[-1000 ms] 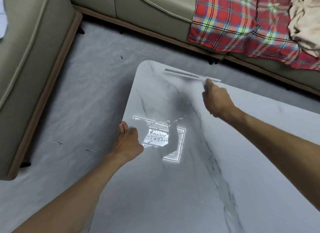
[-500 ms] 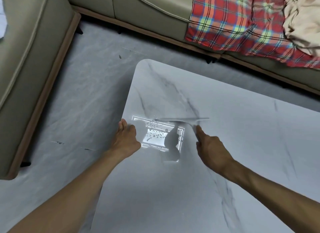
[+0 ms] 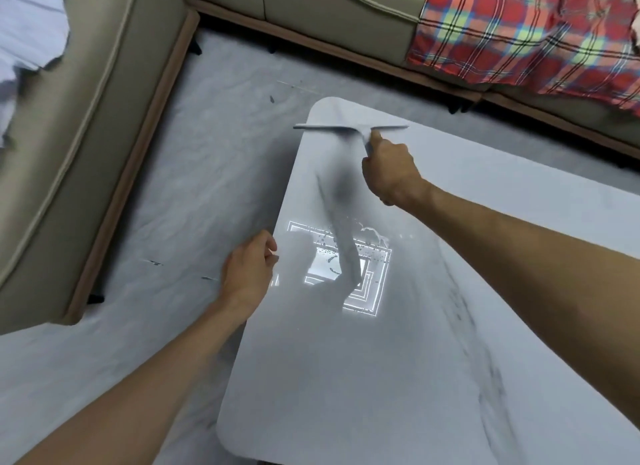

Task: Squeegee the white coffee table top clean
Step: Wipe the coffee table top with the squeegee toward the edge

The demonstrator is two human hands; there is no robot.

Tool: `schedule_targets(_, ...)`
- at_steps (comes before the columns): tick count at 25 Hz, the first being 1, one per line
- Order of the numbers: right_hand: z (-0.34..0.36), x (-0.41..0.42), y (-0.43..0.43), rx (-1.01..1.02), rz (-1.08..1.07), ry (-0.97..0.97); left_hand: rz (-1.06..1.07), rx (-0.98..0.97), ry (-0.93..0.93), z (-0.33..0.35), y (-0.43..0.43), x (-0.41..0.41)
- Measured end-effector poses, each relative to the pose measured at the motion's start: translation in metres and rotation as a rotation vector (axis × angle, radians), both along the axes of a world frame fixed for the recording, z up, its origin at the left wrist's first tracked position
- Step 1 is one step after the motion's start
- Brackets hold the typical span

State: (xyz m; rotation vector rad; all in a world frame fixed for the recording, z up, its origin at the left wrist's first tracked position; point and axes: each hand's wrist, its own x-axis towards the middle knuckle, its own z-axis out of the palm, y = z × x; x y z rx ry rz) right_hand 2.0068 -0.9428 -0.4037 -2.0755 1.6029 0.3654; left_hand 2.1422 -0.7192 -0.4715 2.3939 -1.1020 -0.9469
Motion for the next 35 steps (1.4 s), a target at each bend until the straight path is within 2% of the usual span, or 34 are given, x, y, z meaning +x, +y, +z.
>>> schedule_targets(2, -0.003, -0.018, 0.029, -0.023, 0.175, -0.006, 0.009, 0.0, -0.007, -0.002, 0.005, -0.002)
schedule_targets(5, 0.003, -0.078, 0.075, 0.053, 0.329, -0.022, 0.033, 0.027, -0.011, -0.004, 0.011, -0.009)
schedule_targets(9, 0.026, -0.168, 0.114, 0.089, 0.402, 0.119, 0.036, 0.074, 0.019, -0.005, 0.015, -0.019)
schedule_targets(12, 0.044, -0.198, 0.116, 0.101, 0.405, 0.185, 0.016, 0.064, -0.017, -0.001, 0.017, -0.023)
schedule_targets(15, 0.046, -0.171, 0.112, 0.048, 0.469, 0.079, 0.137, 0.061, 0.005, 0.003, 0.021, -0.017)
schedule_targets(18, 0.024, -0.102, 0.123, 0.069, 0.631, -0.058, 0.223, 0.032, 0.006, 0.004, 0.028, -0.006)
schedule_targets(21, -0.004, -0.058, 0.138, 0.027, 0.815, -0.045, 0.214, 0.008, 0.021, 0.006, 0.034, -0.003)
schedule_targets(24, -0.015, -0.075, 0.133, -0.022, 0.807, -0.029, 0.173, 0.076, 0.038, 0.003, 0.035, -0.011)
schedule_targets(29, 0.002, -0.176, 0.11, 0.011, 0.678, 0.013, 0.114, 0.197, 0.176, -0.002, 0.03, -0.045)
schedule_targets(35, 0.03, -0.265, 0.098, 0.004, 0.556, 0.194, 0.045, 0.273, 0.114, -0.003, 0.021, -0.058)
